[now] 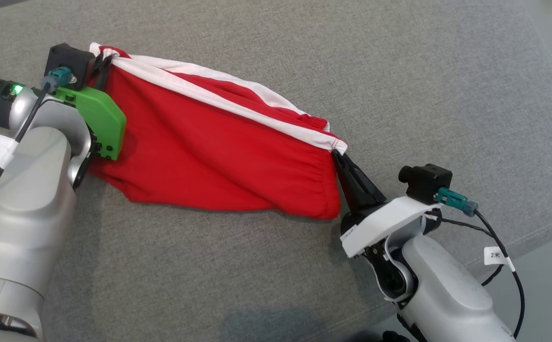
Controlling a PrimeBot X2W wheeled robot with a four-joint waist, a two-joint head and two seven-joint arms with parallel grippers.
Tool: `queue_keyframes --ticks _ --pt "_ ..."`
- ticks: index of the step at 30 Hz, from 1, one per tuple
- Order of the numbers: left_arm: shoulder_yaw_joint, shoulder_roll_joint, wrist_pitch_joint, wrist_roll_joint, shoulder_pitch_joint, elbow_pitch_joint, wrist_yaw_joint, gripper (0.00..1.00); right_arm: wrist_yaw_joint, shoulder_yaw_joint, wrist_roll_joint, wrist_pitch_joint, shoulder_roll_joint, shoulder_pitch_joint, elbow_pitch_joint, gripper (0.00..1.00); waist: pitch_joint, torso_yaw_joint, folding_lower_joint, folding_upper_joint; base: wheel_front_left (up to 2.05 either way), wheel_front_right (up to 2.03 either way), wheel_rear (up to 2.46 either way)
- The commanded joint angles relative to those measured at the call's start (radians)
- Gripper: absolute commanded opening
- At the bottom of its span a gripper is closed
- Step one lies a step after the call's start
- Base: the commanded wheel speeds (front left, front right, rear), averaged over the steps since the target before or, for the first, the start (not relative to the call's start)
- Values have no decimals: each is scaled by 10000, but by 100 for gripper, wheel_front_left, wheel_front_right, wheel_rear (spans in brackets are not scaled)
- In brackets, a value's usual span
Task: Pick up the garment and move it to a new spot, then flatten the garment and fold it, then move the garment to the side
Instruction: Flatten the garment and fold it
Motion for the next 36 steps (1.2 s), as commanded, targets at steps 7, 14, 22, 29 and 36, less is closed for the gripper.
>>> queue_keyframes --ticks 7,14,22,29,36 --pt "87 -37 80 -122 -615 996 315 0 -3 509 503 -101 -5 -818 660 0 172 -68 -1 -1 0 0 0" --pt "102 -332 -265 -286 -825 1459 441 98 -3 328 506 -121 -3 -1140 921 40 164 123 -1 -1 0 0 0" --pt "36 -752 -688 -501 -670 1660 324 100 -3 -315 -122 -123 -9 -595 572 100 -278 544 -1 -1 0 0 0" --pt "171 -1205 -805 -1060 150 1876 168 100 -3 -1085 -885 -123 -7 339 252 100 -993 1030 -1 -1 0 0 0" --pt "556 -1335 -633 -1757 1009 2327 104 100 -3 -1994 -1603 209 -10 1385 -609 100 -1530 1150 -1 -1 0 0 0"
